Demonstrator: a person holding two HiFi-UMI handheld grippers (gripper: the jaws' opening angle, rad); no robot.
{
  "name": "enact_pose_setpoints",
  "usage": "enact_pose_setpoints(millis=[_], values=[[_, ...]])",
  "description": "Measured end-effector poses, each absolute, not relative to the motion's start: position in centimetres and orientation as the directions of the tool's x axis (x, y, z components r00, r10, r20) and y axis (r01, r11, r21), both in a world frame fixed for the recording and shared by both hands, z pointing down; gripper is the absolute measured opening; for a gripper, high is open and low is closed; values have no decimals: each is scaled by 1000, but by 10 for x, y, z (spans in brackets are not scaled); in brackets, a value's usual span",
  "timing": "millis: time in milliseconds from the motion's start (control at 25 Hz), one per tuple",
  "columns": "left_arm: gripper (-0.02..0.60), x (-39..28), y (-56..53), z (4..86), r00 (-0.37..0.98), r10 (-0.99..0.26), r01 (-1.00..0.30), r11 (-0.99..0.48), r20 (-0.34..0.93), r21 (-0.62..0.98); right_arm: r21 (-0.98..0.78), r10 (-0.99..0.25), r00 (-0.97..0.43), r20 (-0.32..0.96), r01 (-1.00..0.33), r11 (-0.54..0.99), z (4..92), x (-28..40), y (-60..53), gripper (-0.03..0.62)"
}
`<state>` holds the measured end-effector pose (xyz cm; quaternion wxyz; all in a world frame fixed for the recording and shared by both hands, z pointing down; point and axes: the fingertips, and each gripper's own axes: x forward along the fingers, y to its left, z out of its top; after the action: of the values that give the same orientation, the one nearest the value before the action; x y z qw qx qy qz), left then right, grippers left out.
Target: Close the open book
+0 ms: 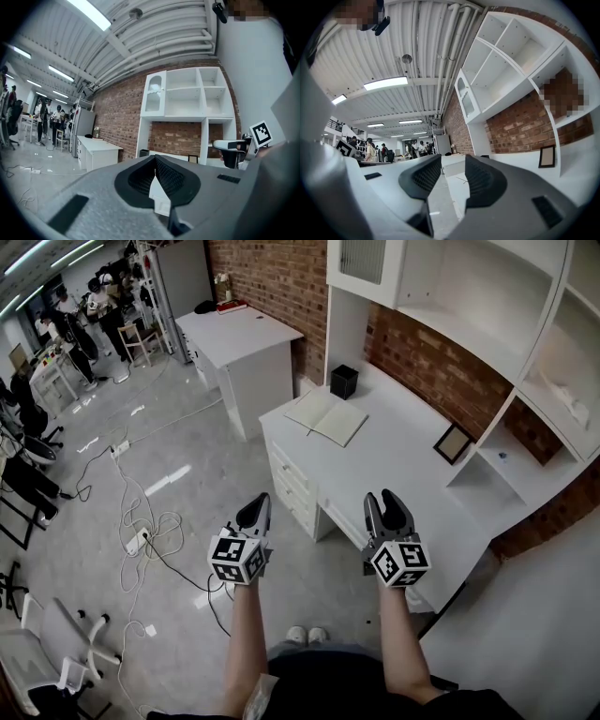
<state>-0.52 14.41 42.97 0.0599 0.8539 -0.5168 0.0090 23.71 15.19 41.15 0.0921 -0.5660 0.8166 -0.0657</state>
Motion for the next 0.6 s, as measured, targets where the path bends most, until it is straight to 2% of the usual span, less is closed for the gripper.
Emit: enact_pose_setpoints(millis=[600], values=[[9,-7,126,435,427,-902,-902,-421,68,92,-218,-919,-385,-88,-893,394,415,240,120,140]])
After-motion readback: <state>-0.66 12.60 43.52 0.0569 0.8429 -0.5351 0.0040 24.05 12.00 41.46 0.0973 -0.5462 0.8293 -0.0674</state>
